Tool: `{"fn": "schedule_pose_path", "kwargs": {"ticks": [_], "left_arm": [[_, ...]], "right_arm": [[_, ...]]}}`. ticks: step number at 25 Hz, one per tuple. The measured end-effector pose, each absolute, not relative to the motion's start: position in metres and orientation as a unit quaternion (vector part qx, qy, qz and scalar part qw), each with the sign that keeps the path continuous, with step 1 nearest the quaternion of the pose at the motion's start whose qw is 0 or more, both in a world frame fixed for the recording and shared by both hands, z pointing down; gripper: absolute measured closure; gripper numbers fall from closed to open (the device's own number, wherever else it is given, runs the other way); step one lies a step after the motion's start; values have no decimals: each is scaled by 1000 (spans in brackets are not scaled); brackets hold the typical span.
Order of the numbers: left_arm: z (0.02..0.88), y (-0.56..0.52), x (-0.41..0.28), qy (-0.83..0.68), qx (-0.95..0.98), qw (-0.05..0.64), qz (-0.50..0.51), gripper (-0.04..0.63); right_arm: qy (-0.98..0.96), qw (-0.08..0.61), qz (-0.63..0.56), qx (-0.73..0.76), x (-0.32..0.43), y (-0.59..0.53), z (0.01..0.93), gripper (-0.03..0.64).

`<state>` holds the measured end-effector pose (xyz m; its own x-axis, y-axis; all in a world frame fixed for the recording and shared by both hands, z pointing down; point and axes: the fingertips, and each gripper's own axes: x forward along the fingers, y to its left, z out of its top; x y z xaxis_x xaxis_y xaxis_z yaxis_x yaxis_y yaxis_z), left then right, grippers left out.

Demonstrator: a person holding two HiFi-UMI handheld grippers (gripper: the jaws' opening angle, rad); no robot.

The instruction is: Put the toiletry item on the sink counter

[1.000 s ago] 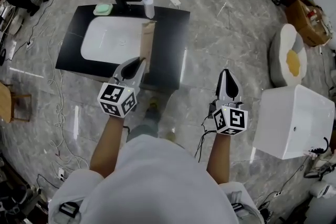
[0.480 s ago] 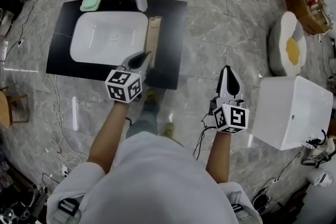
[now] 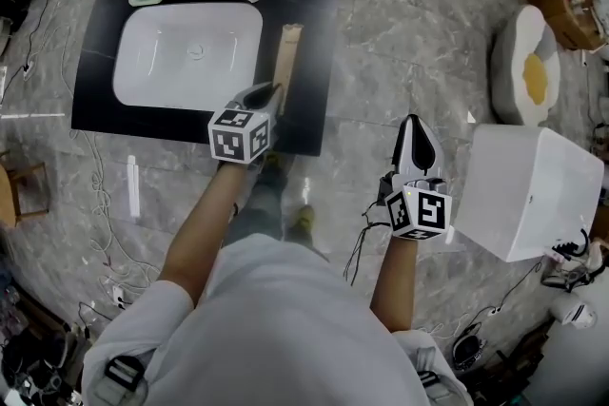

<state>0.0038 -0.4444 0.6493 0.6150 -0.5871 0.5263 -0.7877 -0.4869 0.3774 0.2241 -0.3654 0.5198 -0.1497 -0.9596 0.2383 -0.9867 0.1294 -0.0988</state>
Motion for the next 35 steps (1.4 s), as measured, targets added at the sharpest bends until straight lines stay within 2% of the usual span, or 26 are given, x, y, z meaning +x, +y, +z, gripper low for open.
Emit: {"fn": "schedule_pose_path", "kwargs": {"ticks": [15, 24, 35], "left_arm": [[706, -453, 4, -421, 816, 329, 218, 554], [706, -457, -2, -427, 814, 325, 223, 515], [679, -463, -21, -438, 819, 305, 208, 506]], "right_arm": [[-749, 86, 129, 644, 226, -371, 540, 614], [-750, 87, 125, 644, 222, -375, 535, 614], [-755, 79, 113, 641, 206, -379, 517, 614]]}}
